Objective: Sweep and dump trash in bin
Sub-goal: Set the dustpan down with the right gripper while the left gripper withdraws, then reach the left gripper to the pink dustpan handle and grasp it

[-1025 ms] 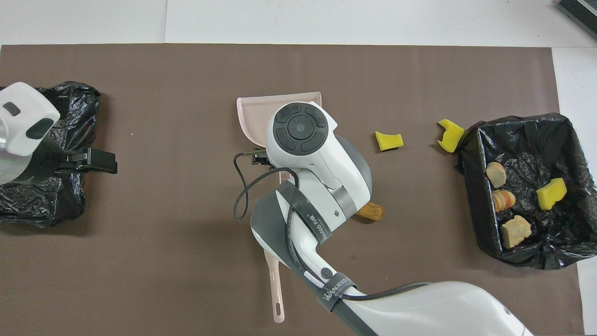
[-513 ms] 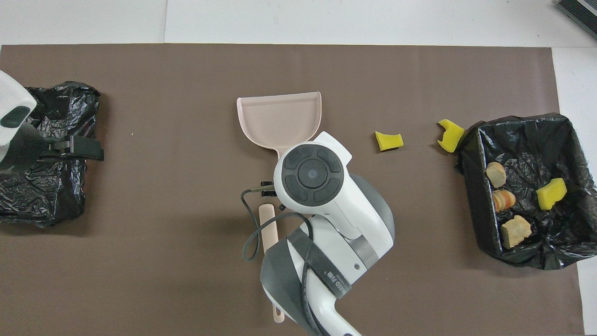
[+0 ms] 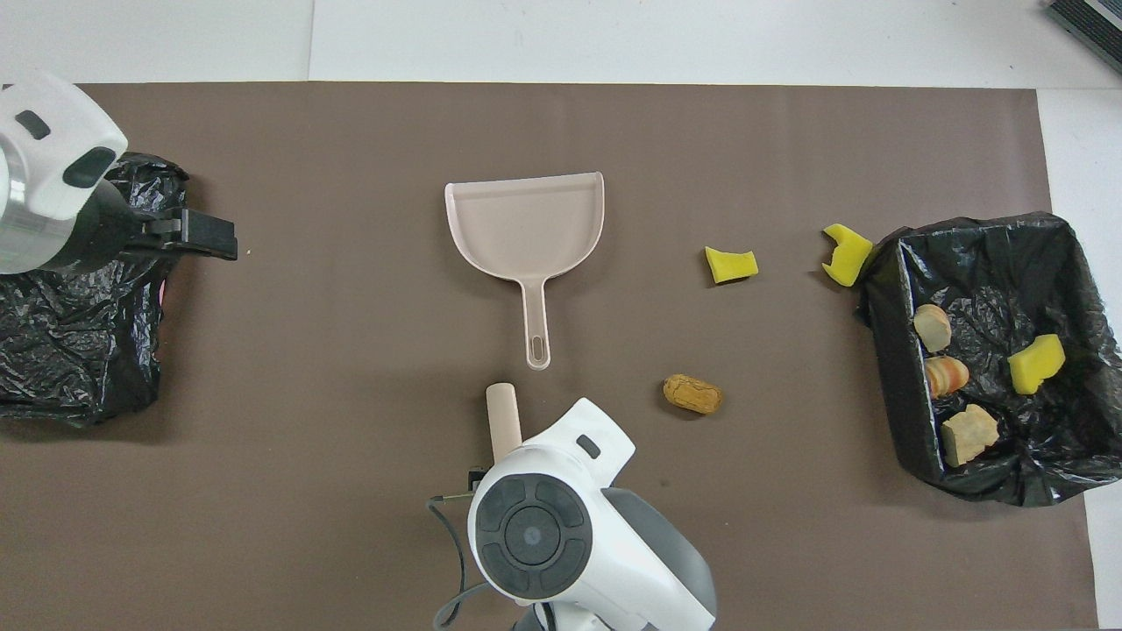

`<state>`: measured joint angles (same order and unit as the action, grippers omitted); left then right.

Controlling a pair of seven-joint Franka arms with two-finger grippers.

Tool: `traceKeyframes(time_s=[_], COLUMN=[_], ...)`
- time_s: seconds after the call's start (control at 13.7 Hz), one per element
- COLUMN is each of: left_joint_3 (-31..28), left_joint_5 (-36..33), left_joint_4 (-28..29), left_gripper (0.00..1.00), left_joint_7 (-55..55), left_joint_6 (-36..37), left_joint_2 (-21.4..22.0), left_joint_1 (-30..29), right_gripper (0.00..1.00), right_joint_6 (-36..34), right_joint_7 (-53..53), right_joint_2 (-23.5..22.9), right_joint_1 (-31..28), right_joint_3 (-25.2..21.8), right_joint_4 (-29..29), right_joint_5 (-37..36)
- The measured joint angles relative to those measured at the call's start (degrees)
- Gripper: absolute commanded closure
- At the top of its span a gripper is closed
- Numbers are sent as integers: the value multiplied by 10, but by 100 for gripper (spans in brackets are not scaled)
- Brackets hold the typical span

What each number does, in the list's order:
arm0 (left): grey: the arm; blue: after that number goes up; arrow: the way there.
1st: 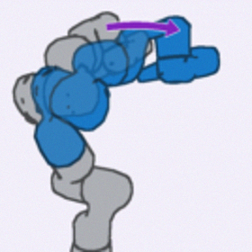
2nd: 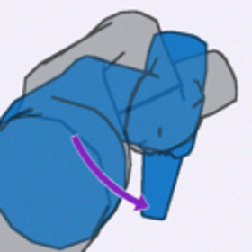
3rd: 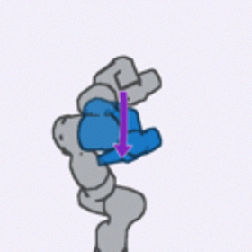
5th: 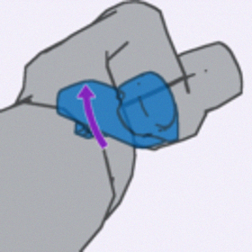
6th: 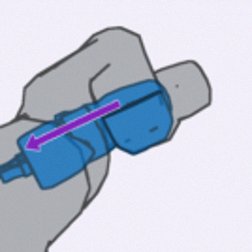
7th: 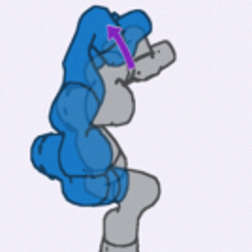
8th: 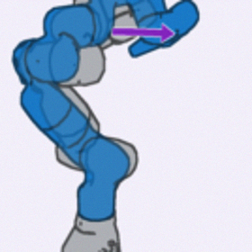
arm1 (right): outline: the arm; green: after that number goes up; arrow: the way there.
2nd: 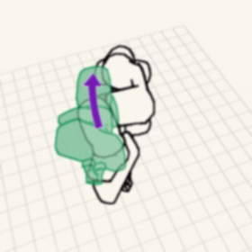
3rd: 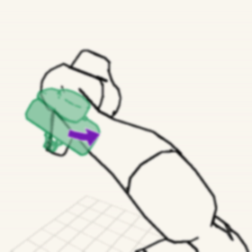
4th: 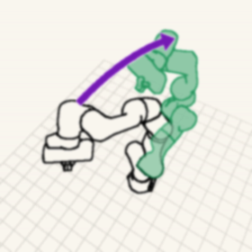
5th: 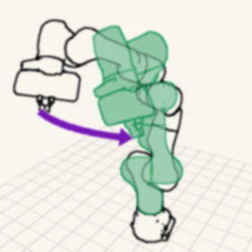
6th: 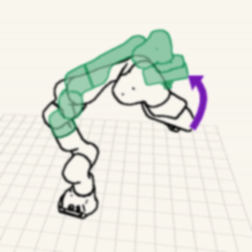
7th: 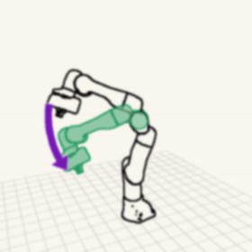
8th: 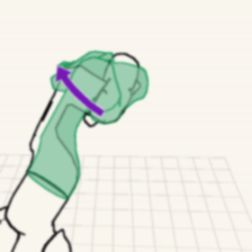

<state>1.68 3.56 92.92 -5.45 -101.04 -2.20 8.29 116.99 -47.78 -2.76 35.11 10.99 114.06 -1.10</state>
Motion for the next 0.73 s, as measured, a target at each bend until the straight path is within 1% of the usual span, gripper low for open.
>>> traceKeyframes(time_s=[0.22, 0.51, 0.73], left_joint_3=[0, -1, -1], left_joint_5=[-2, -2, -2], left_joint_4=[-2, -4, -4], left_gripper=[0, 0, 0], left_joint_7=[0, 0, 0], left_joint_6=[0, 0, 0], left_joint_2=[-2, -2, -2], left_joint_1=[6, 6, 6], right_gripper=[0, 0, 0], right_joint_6=[-5, -40, -47], right_joint_7=[36, 125, 149], right_joint_2=[11, 33, 43], right_joint_1=[-29, -82, -99], right_joint_3=[-2, -3, -4], right_joint_4=[1, 1, 2], right_joint_5=[0, 2, 20])
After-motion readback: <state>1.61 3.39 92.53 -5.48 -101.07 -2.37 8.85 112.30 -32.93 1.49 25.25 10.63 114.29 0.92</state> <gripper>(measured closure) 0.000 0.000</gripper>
